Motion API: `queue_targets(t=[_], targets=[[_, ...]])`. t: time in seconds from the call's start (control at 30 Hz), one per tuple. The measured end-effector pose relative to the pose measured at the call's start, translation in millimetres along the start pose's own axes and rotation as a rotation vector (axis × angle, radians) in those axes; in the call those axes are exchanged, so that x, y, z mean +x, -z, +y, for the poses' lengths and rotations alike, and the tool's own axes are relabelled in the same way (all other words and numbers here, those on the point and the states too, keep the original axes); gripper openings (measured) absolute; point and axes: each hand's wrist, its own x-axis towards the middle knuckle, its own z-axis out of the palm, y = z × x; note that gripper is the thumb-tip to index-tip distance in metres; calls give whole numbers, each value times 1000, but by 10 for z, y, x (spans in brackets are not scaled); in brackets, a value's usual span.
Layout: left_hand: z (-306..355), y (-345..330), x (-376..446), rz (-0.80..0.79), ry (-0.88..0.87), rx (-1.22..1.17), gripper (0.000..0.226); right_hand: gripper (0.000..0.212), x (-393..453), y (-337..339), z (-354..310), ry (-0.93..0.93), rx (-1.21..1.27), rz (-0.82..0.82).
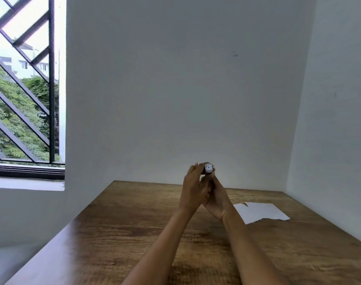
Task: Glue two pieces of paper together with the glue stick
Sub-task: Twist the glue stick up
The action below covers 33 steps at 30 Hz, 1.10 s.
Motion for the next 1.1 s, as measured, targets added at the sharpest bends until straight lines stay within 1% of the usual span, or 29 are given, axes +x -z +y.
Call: queue_targets(t=[0.03,0.1,0.17,0.2,0.3,0.33,0.43,0.5,0.6,0.67,0.8,0.93,1.03,1.1], targets=[[-1,-13,-3,-6,-28,19,21,38,8,3,12,-5,10,10],[-37,-3,5,5,-54,44,20,39,16,-13,27,1,104,-48],[-63,38,12,25,-28,26,19,39,16,-22,25,3,161,-134],[-61,55,14,38,-6,5,19,36,4,-21,10,6,158,-151],[-32,40,1,41,33,-37,18,26,-22,13,-25,5,131,-119],[-23,20,-12,32,40,-32,18,28,-35,20,-32,-3,89,-93],[-44,-5,-21,25,59,-16,18,48,-28,34,-23,-33,-106,2],[-66,26,0,54,65,-24,18,47,-11,35,-2,-43,-140,37],[-91,72,35,108,115,-69,20,44,2,14,30,-64,-80,-75],[-99,77,40,137,162,-104,21,37,-4,-21,34,-46,-37,-135],[-93,81,53,140,199,-131,17,30,-25,-78,20,-14,-25,-129],[-57,33,48,84,170,-106,21,36,-34,-70,-2,-29,-58,-86],[-74,42,39,108,165,-107,23,38,-24,-73,13,-14,16,-136],[-97,77,46,127,187,-110,23,32,-24,-76,23,-11,48,-151]])
